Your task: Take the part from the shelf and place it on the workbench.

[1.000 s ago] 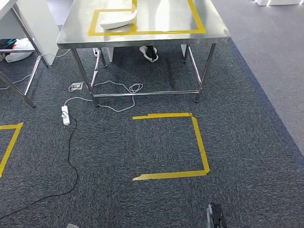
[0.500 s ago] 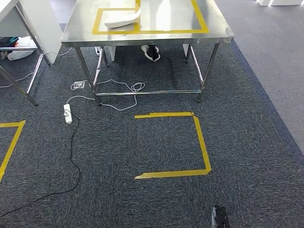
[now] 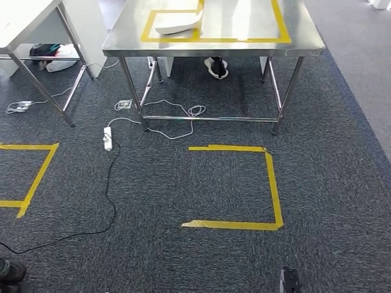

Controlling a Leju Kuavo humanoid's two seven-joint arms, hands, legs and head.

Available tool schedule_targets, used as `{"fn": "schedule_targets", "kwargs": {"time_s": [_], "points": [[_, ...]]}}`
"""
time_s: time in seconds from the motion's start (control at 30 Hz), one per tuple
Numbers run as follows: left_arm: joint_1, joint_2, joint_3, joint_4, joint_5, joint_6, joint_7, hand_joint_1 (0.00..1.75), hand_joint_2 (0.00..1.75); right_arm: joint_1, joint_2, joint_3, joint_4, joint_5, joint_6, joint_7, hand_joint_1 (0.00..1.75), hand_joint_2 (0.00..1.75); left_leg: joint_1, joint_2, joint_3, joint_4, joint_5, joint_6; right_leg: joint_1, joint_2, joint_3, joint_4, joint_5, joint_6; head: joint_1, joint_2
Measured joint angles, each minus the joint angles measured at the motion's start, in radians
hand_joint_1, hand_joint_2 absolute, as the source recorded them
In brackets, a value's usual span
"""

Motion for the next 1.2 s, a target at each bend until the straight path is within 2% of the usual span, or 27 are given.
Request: {"fn": "schedule_targets", "kwargs": {"time_s": [0.03,0.1,0.13,0.17,0.2,0.23,0.27,0.33,0.4,0.47,0.5,0.53,0.6,0.63,0.67,0.7,0.73,0.77,0.8,0.83,0.9,0.93,1.0,1.03,1.07,1.13,1.2], "points": [[0.001,0.0,0.0,0.002,-0.003,0.001,0.001,0.0,0.0,0.0,0.0,0.0,-0.001,0.0,-0.001,0.0,0.0,0.0,0.0,0.019,-0.012,0.027,-0.018,-0.004,0.001,-0.012,0.001,0.0,0.003,-0.007,-0.003,0.0],[-0.002,0.0,0.001,0.003,-0.009,0.002,0.003,0.0,0.0,0.004,0.0,0.0,-0.002,-0.001,-0.001,0.0,0.0,0.0,-0.002,0.067,-0.058,0.139,-0.086,-0.008,0.006,-0.04,-0.002,-0.001,0.006,-0.013,-0.009,0.0],[-0.005,0.0,0.001,0.004,-0.011,0.002,0.004,0.0,0.0,0.007,0.0,-0.001,-0.002,-0.001,-0.002,0.0,0.0,0.0,-0.002,0.079,-0.084,0.205,-0.118,-0.009,0.01,-0.056,-0.003,0.0,0.006,-0.015,-0.01,0.0],[-0.006,-0.001,0.001,0.005,-0.013,0.002,0.005,0.0,0.0,0.008,0.0,-0.001,-0.002,-0.001,-0.002,0.0,0.0,0.0,-0.002,0.084,-0.101,0.252,-0.137,-0.008,0.013,-0.072,-0.004,0.0,0.005,-0.016,-0.01,0.0],[-0.005,-0.001,0.001,0.006,-0.013,0.002,0.006,0.0,0.0,0.008,0.0,-0.001,-0.002,-0.001,-0.003,0.001,0.0,0.0,-0.002,0.087,-0.104,0.269,-0.138,-0.005,0.017,-0.087,-0.005,0.0,0.004,-0.017,-0.01,0.0],[-0.003,-0.002,0.001,0.006,-0.014,0.002,0.007,0.0,0.0,0.007,0.0,-0.001,-0.002,-0.001,-0.003,0.001,0.0,0.0,-0.004,0.09,-0.087,0.247,-0.12,0.0,0.02,-0.099,-0.005,0.0,0.004,-0.018,-0.01,0.0],[-0.002,-0.002,0.001,0.007,-0.014,0.003,0.008,0.0,0.0,0.005,0.0,-0.001,-0.002,-0.001,-0.004,0.001,0.0,0.0,-0.007,0.098,-0.054,0.192,-0.091,0.008,0.022,-0.112,-0.004,0.0,0.003,-0.018,-0.01,0.0],[-0.004,-0.001,0.003,0.007,-0.017,0.004,0.009,0.0,0.0,0.004,0.0,-0.001,-0.003,-0.001,-0.004,0.0,0.0,0.0,-0.022,0.147,0.016,0.061,-0.047,0.028,0.027,-0.135,-0.001,0.0,0.0,-0.017,-0.01,0.0],[-0.009,-0.001,0.007,0.007,-0.021,0.005,0.009,0.0,0.0,0.003,0.0,-0.001,-0.003,0.0,-0.005,0.001,0.0,0.0,-0.036,0.18,0.042,0.0,-0.043,0.04,0.031,-0.159,0.0,0.0,-0.002,-0.01,-0.009,0.0],[-0.006,-0.001,0.012,0.007,-0.023,0.005,0.009,0.0,0.0,0.001,0.002,0.0,-0.004,0.002,-0.006,0.001,0.0,0.0,-0.037,0.16,0.041,-0.009,-0.042,0.045,0.032,-0.179,0.004,-0.003,-0.005,-0.001,-0.009,0.0],[-0.002,-0.001,0.014,0.007,-0.024,0.005,0.01,0.0,0.0,-0.001,0.002,0.001,-0.005,0.003,-0.006,0.001,0.0,0.0,-0.034,0.148,0.042,-0.014,-0.038,0.047,0.031,-0.167,0.004,-0.001,-0.01,0.005,-0.009,0.0],[0.001,-0.001,0.015,0.008,-0.026,0.006,0.01,0.0,0.0,-0.003,0.003,0.001,-0.005,0.003,-0.006,0.001,0.0,0.0,-0.031,0.137,0.044,-0.02,-0.034,0.051,0.029,-0.139,-0.001,0.011,-0.022,0.009,-0.009,0.0],[-0.001,-0.002,0.017,0.008,-0.031,0.006,0.012,0.0,0.0,-0.002,0.003,0.001,-0.006,0.003,-0.005,0.0,0.0,0.0,-0.027,0.113,0.043,-0.026,-0.027,0.059,0.027,-0.068,-0.042,0.097,-0.076,0.014,-0.006,0.0],[-0.004,-0.002,0.018,0.008,-0.033,0.005,0.012,0.0,0.0,0.001,0.003,0.001,-0.006,0.003,-0.005,0.0,0.0,0.0,-0.027,0.098,0.041,-0.026,-0.025,0.062,0.027,-0.048,-0.074,0.164,-0.107,0.014,-0.005,0.0],[-0.006,-0.003,0.018,0.008,-0.034,0.005,0.012,0.0,0.0,0.005,0.003,0.001,-0.006,0.003,-0.005,0.001,0.0,0.0,-0.028,0.083,0.039,-0.025,-0.024,0.064,0.028,-0.041,-0.106,0.225,-0.129,0.014,-0.004,0.0],[-0.006,-0.004,0.019,0.008,-0.035,0.005,0.012,0.0,0.0,0.008,0.003,0.001,-0.006,0.003,-0.005,0.001,0.0,0.0,-0.028,0.068,0.038,-0.025,-0.023,0.064,0.029,-0.038,-0.126,0.26,-0.132,0.013,-0.004,0.0],[-0.005,-0.005,0.02,0.008,-0.036,0.005,0.012,0.0,0.0,0.01,0.003,0.001,-0.006,0.003,-0.005,0.001,0.0,0.0,-0.028,0.053,0.038,-0.024,-0.022,0.064,0.03,-0.036,-0.13,0.259,-0.116,0.012,-0.004,0.0],[-0.003,-0.006,0.021,0.008,-0.036,0.005,0.013,0.0,0.0,0.009,0.003,0.001,-0.006,0.003,-0.005,0.001,0.0,0.0,-0.028,0.04,0.038,-0.023,-0.022,0.063,0.029,-0.033,-0.115,0.219,-0.082,0.01,-0.004,0.0],[-0.002,-0.006,0.023,0.008,-0.036,0.005,0.013,0.0,0.0,0.008,0.003,0.001,-0.006,0.003,-0.005,0.0,0.0,0.0,-0.028,0.026,0.038,-0.02,-0.023,0.061,0.028,-0.017,-0.089,0.157,-0.042,0.009,-0.004,0.0],[-0.003,-0.007,0.023,0.008,-0.037,0.005,0.013,0.0,0.0,0.008,0.003,0.001,-0.006,0.003,-0.005,0.0,0.0,0.0,-0.029,0.014,0.035,-0.015,-0.024,0.059,0.024,0.012,-0.062,0.095,-0.013,0.007,-0.004,0.0],[-0.006,-0.008,0.024,0.008,-0.041,0.005,0.013,0.0,0.0,0.008,0.003,0.001,-0.006,0.003,-0.005,-0.002,0.0,0.0,-0.029,-0.01,0.025,-0.004,-0.025,0.05,0.02,0.057,-0.026,0.02,0.007,0.002,-0.005,0.0],[-0.006,-0.009,0.024,0.008,-0.044,0.005,0.013,0.0,0.0,0.009,0.003,0.001,-0.006,0.002,-0.005,-0.002,0.0,0.0,-0.028,-0.022,0.019,-0.001,-0.023,0.044,0.02,0.062,-0.021,0.012,0.002,-0.001,-0.005,0.0],[-0.003,-0.008,0.025,0.008,-0.049,0.005,0.013,0.0,0.0,0.01,0.003,0.001,-0.006,0.002,-0.005,-0.004,0.0,0.0,-0.023,-0.041,0.012,0.0,-0.019,0.033,0.02,0.039,-0.014,0.007,0.005,-0.012,-0.005,0.0],[-0.001,-0.008,0.027,0.008,-0.052,0.005,0.013,0.0,0.0,0.009,0.002,0.001,-0.007,0.002,-0.006,-0.004,0.0,0.0,-0.024,-0.029,0.008,0.007,-0.023,0.027,0.019,0.027,-0.012,0.003,0.007,-0.018,-0.007,0.0],[-0.001,-0.008,0.028,0.008,-0.056,0.005,0.014,0.0,0.0,0.008,0.002,0.001,-0.008,0.002,-0.006,-0.006,0.0,0.0,-0.025,-0.005,-0.003,0.03,-0.038,0.022,0.017,0.012,-0.009,0.0,0.009,-0.025,-0.01,0.0],[-0.004,-0.009,0.031,0.008,-0.063,0.004,0.014,0.0,0.0,0.01,0.001,0.001,-0.009,0.002,-0.006,-0.007,0.0,0.0,-0.023,0.056,-0.049,0.129,-0.093,0.01,0.018,-0.021,-0.004,-0.004,0.008,-0.033,-0.016,0.0],[-0.007,-0.009,0.032,0.008,-0.069,0.004,0.014,0.0,0.0,0.013,0.001,0.001,-0.009,0.002,-0.007,-0.008,0.0,0.0,-0.015,0.081,-0.103,0.242,-0.138,0.001,0.02,-0.056,-0.003,-0.004,0.005,-0.035,-0.017,0.0]]}}
